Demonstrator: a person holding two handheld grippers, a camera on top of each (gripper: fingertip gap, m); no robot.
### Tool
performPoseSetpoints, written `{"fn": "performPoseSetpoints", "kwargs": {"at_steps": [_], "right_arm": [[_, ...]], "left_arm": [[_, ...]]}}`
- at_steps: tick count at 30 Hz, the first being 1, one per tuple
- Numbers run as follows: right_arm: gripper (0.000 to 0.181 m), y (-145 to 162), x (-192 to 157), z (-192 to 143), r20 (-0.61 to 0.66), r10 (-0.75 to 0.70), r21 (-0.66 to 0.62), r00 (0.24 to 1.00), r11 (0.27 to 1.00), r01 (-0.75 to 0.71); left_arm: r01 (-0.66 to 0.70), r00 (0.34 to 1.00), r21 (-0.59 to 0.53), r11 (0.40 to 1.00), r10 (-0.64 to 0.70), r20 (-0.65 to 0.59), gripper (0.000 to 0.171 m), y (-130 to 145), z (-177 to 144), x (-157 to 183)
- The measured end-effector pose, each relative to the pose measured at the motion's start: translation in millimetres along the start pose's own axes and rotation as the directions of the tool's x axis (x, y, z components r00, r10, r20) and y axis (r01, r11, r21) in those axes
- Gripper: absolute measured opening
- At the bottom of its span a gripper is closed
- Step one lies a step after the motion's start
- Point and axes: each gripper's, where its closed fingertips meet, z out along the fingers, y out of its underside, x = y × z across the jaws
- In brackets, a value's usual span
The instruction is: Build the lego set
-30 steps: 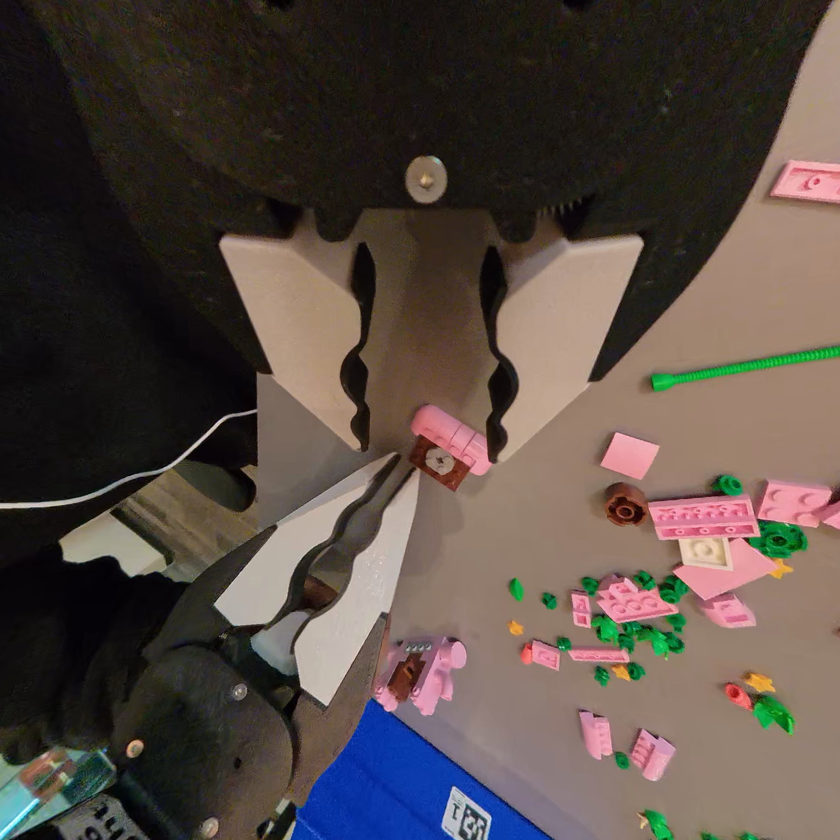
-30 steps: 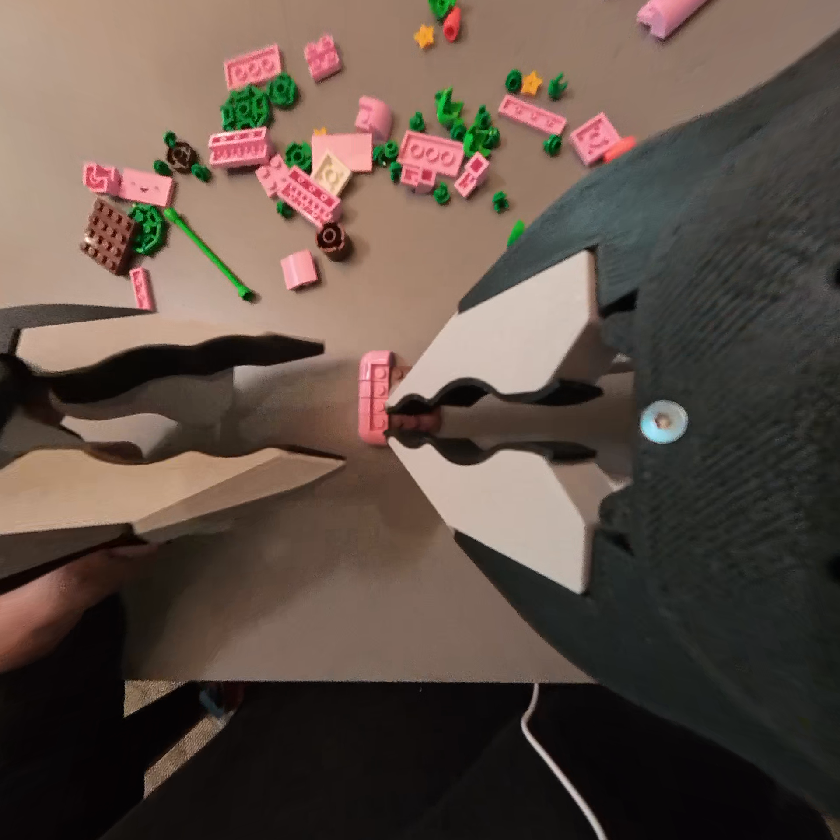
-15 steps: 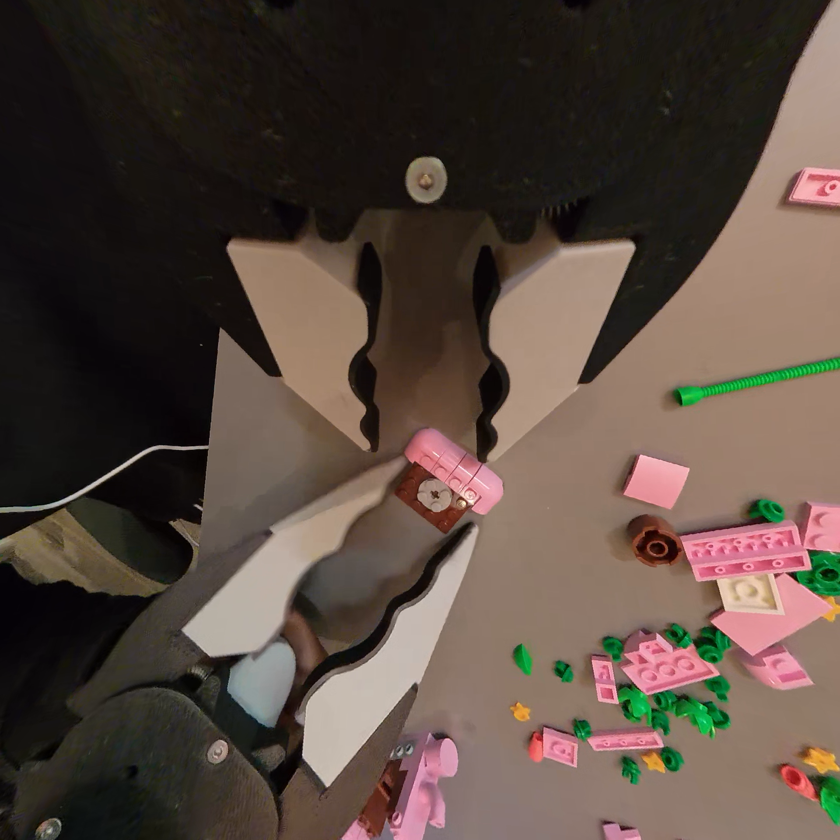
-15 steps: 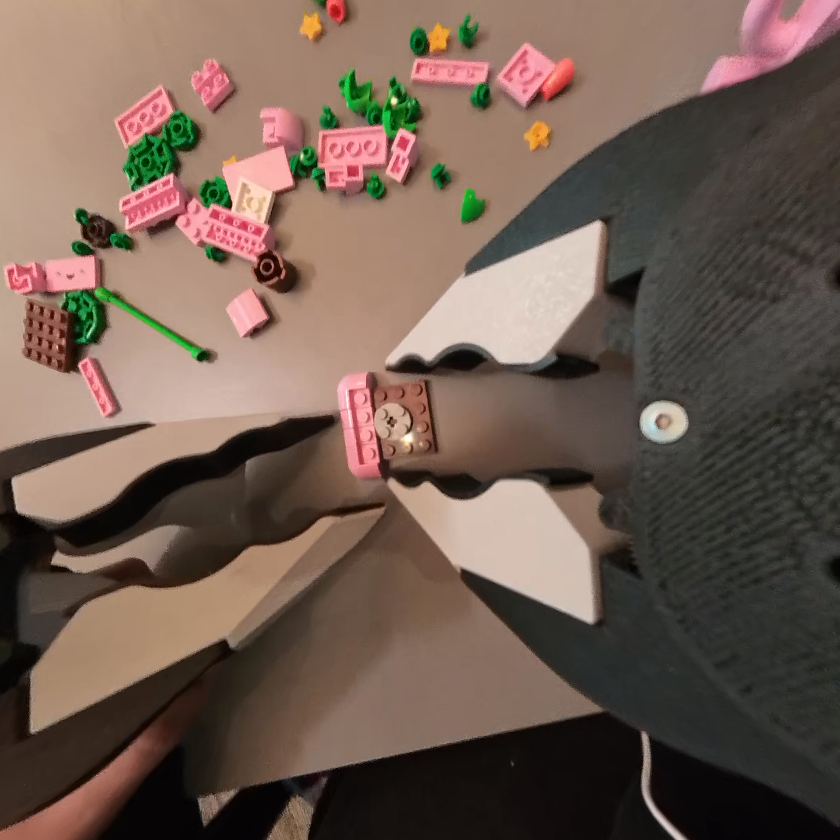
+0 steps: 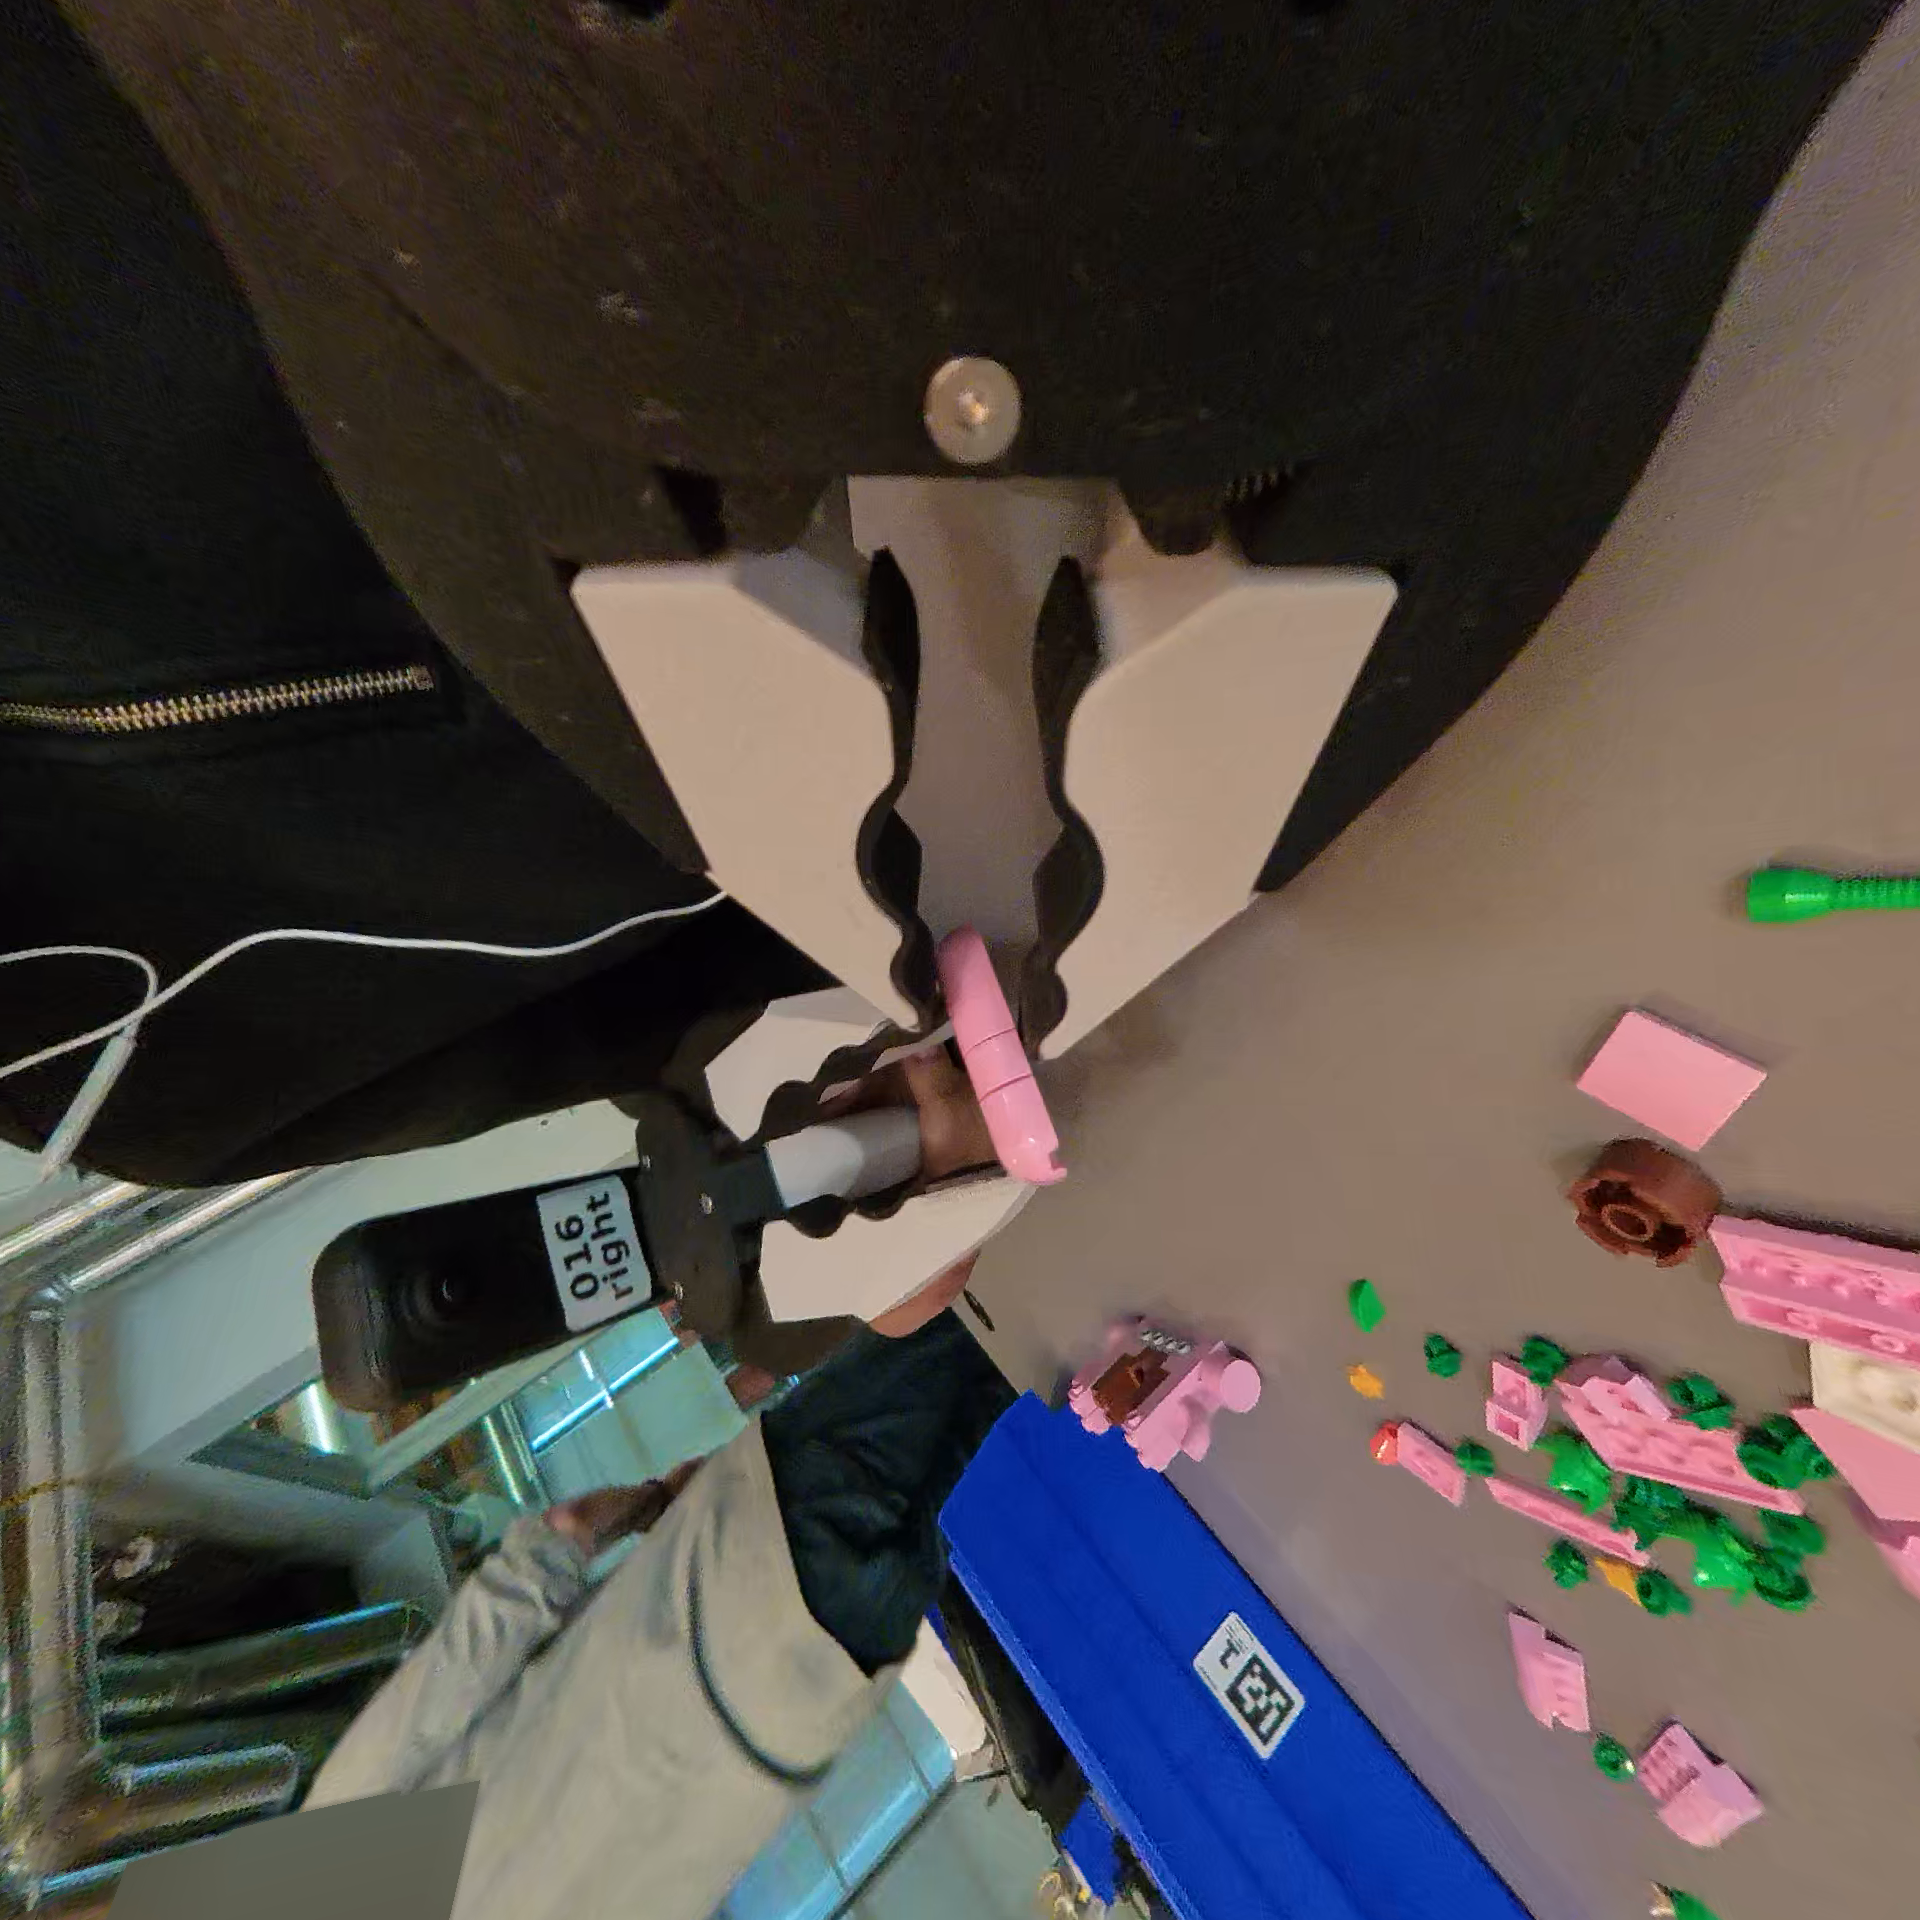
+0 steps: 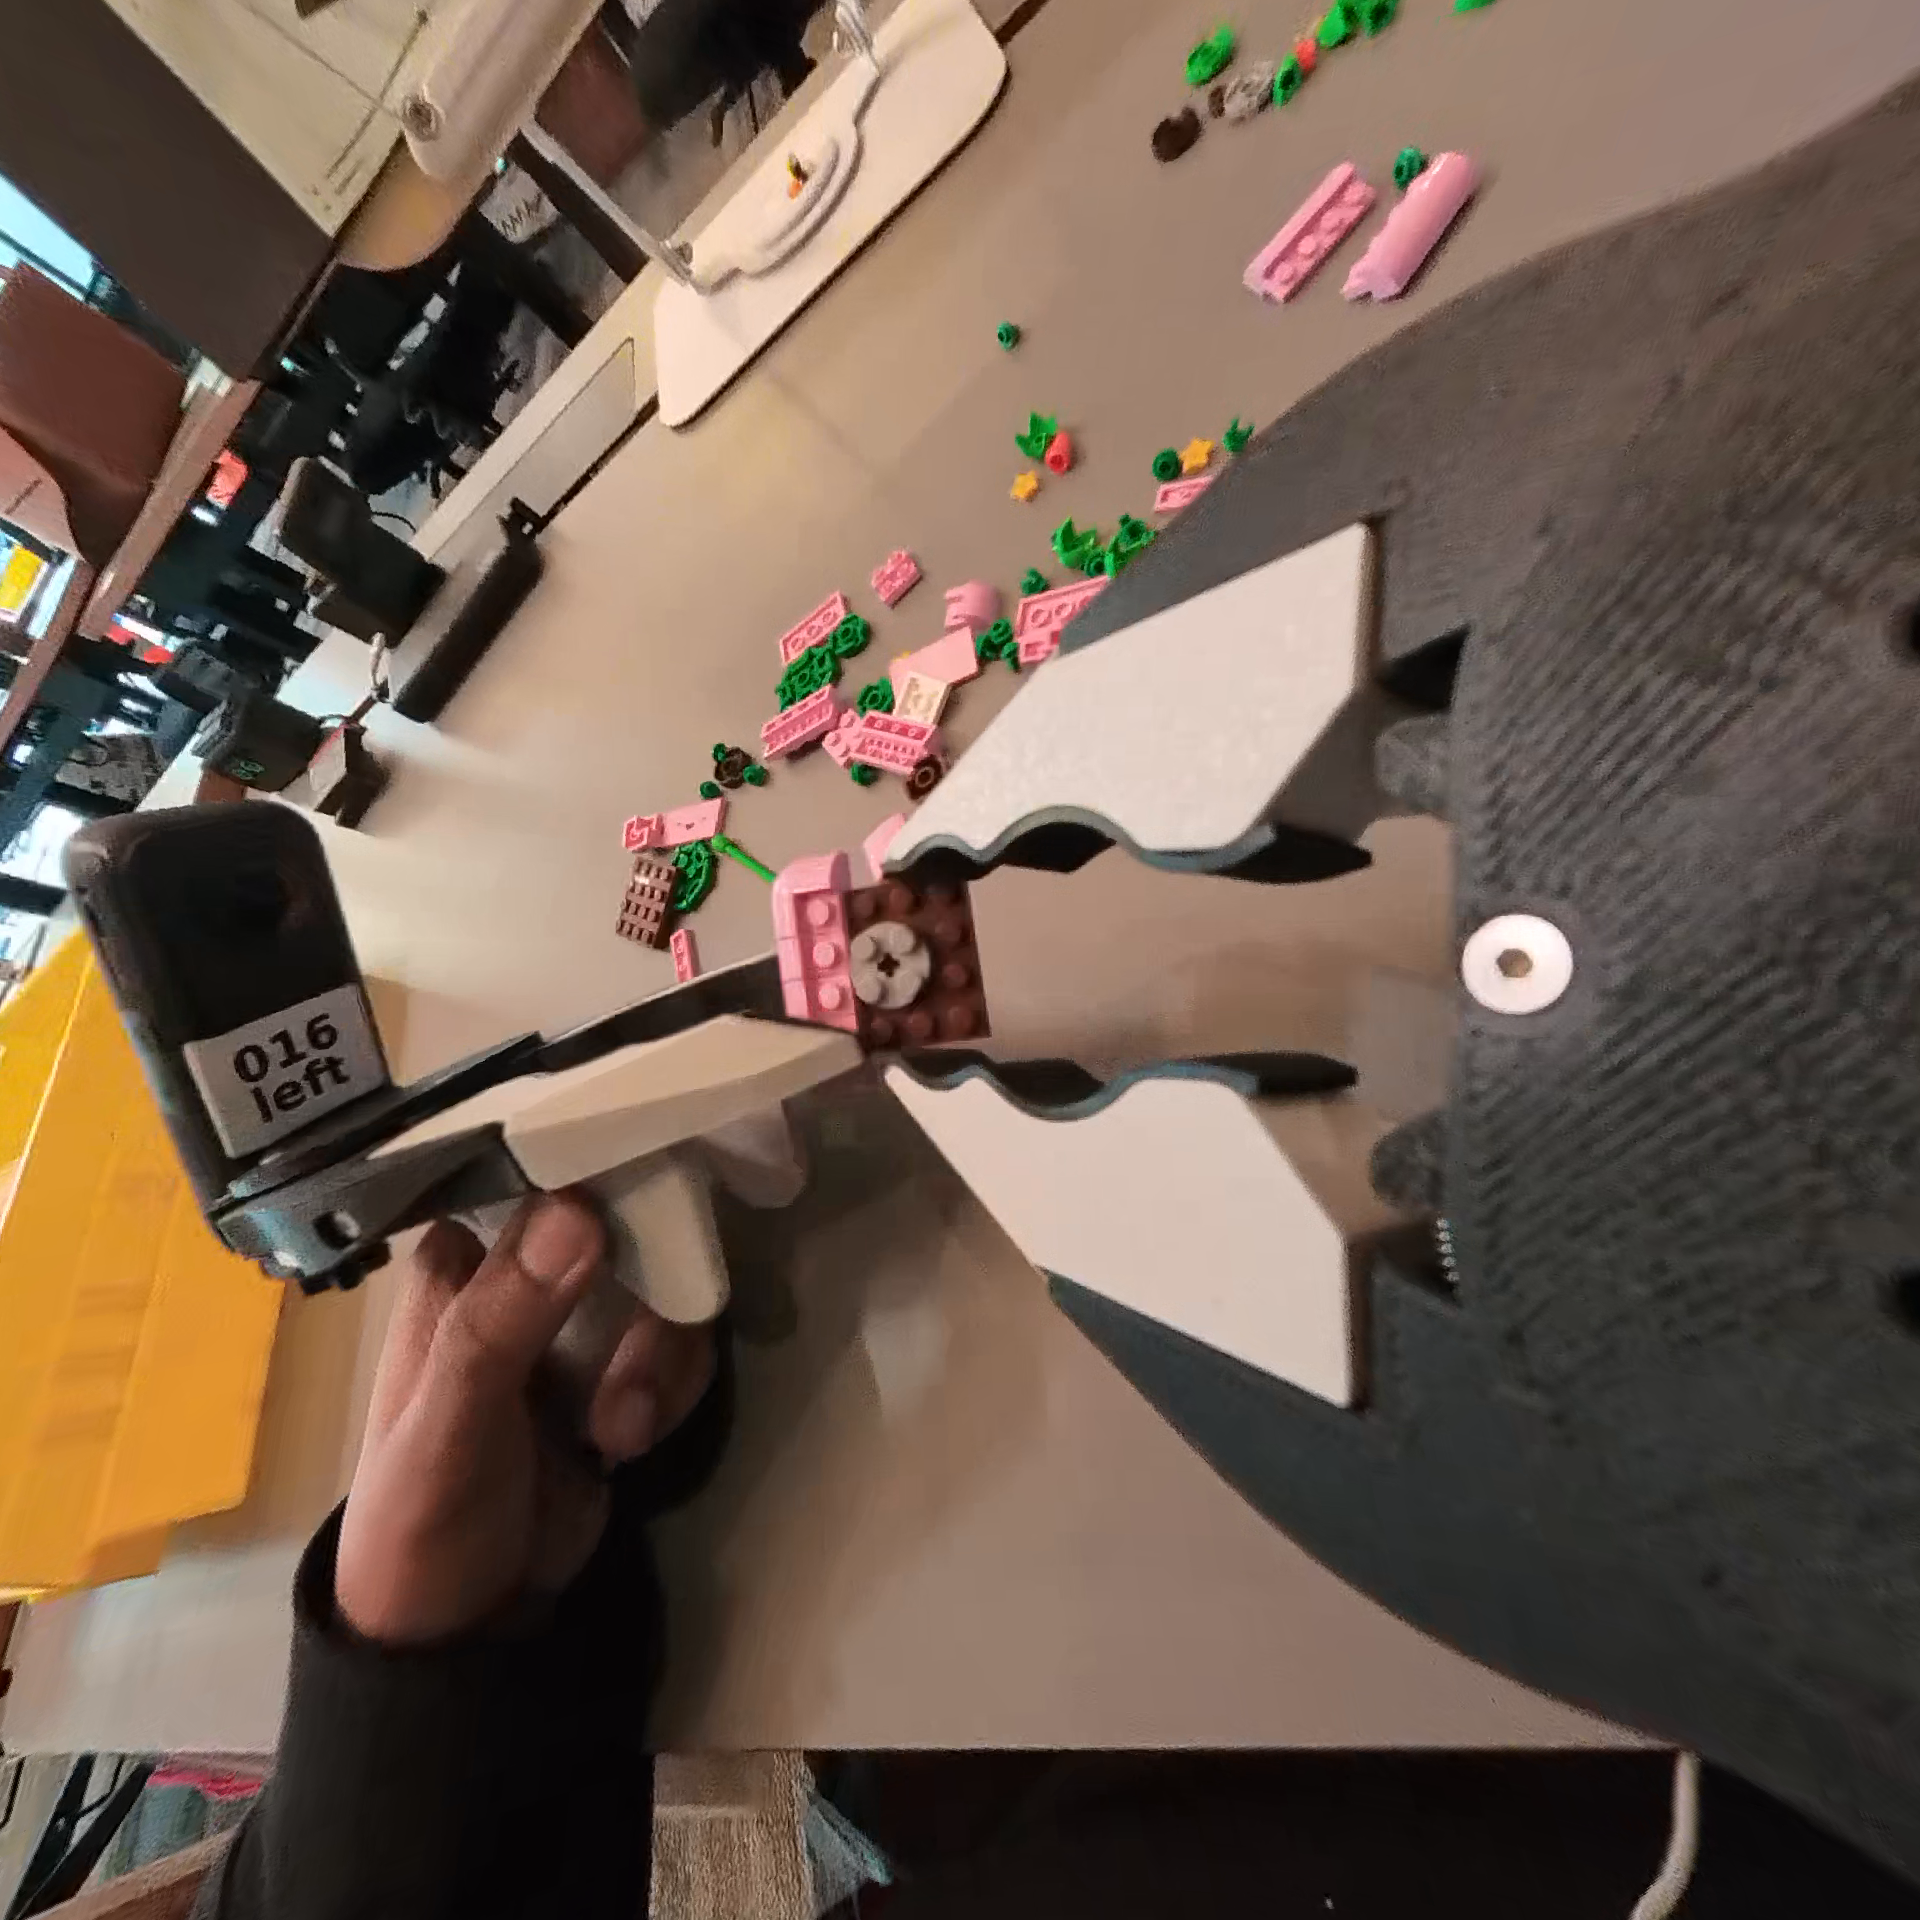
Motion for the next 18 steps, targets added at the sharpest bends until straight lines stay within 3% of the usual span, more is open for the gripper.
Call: {"fn": "performPoseSetpoints", "kwargs": {"at_steps": [4,7,11,14,16,18], "right_arm": [[0.031,0.6,-1.4,1.1,0.000,0.010,0.013,1.000,1.000,-0.010],[0.042,-10.6,0.4,-4.7,0.100,0.210,0.085,0.973,0.972,-0.218],[0.042,-25.7,16.9,-17.4,0.303,0.504,0.143,0.809,0.815,-0.562],[0.039,-22.4,13.1,-18.8,0.447,0.618,0.037,0.646,0.709,-0.704],[0.038,-14.8,2.7,-16.6,0.484,0.641,-0.044,0.595,0.697,-0.716],[0.034,-6.8,-7.2,-13.7,0.480,0.636,-0.094,0.604,0.722,-0.686]], "left_arm": [[-0.034,0.998,-0.006,0.999,0.034,0.043,0.010,0.6,-2.3,-3.7],[-0.116,0.990,-0.034,0.993,0.118,0.075,0.007,2.8,-3.0,-2.6],[-0.264,0.950,-0.136,0.955,0.282,0.132,0.008,13.0,2.6,-2.1],[-0.355,0.908,-0.200,0.913,0.388,0.159,0.008,19.3,7.3,-1.9],[-0.398,0.875,-0.242,0.885,0.445,0.188,0.008,22.6,9.3,-4.7],[-0.418,0.850,-0.287,0.862,0.483,0.213,0.008,26.8,11.5,-8.6]]}}
